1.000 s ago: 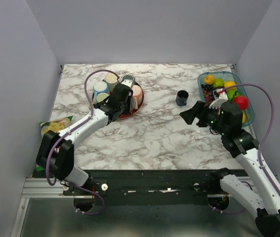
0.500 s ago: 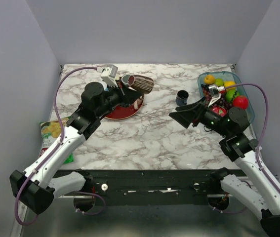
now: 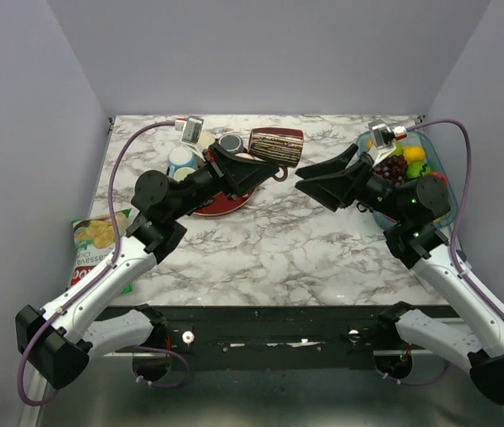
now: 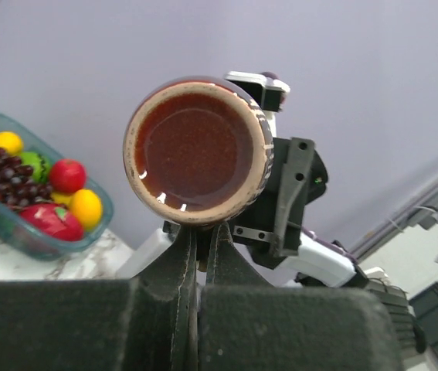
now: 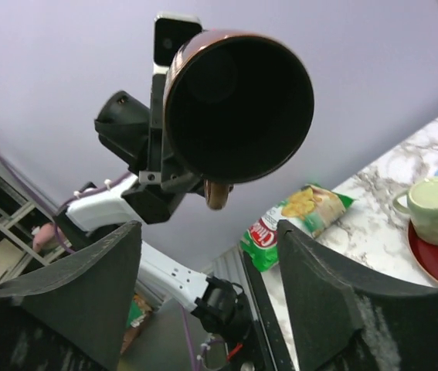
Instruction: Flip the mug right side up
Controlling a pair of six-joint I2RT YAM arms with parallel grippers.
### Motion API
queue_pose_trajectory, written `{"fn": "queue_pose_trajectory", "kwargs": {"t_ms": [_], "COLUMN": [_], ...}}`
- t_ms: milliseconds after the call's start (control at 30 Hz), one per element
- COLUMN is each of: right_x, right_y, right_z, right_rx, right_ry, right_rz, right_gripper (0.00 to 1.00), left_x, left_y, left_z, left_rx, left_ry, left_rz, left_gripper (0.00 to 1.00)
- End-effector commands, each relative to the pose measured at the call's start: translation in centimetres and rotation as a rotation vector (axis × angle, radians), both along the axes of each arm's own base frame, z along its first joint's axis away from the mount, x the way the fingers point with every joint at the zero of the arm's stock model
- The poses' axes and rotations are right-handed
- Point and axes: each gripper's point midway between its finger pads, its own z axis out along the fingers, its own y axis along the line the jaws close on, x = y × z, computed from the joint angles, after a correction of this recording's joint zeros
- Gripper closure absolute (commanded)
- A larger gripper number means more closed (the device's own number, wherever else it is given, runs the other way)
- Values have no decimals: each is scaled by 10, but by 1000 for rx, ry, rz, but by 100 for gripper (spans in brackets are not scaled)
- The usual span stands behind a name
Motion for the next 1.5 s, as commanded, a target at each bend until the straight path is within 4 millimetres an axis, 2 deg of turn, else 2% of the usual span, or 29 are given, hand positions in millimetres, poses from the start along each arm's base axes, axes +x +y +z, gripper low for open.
{"fn": "queue_pose_trajectory", "kwargs": {"t_ms": [0, 133, 400, 533, 700, 833, 1133, 1200, 1267, 1467], "right_x": [-13, -13, -12, -6, -1, 3, 7, 9, 11, 13], "right_y": [2, 3, 10, 15, 18, 17, 17, 17, 16, 13], "right_z": [30, 35, 33, 28, 29, 31, 35, 35, 35, 33], "right_rx": [55, 63, 67, 60, 57, 52, 98, 109, 123, 122], "right_ry": [-80, -85, -49, -20, 3, 15, 51, 67, 73, 77], "right_rz": [47, 52, 71, 71, 61, 38, 41, 37, 26, -2], "right_gripper": [27, 39, 44, 53, 72, 76, 80, 86, 99, 99], "left_x": [-25, -23, -17, -17, -17, -18, -19, -19, -20, -20], "left_y": [3, -3, -8, -12, -15, -17, -22, -23, -24, -24], "left_z": [40, 37, 33, 31, 26, 21, 10, 8, 6, 2], "left_rx": [-111, -111, -95, -89, -75, -68, -47, -40, -36, -18], "left_ry": [-102, -93, -90, -91, -83, -75, -65, -61, -65, -71], "left_rz": [-73, -82, -61, -55, -50, -55, -57, -56, -61, -52], "left_gripper": [100, 100, 100, 100, 100, 100, 100, 100, 100, 100]}}
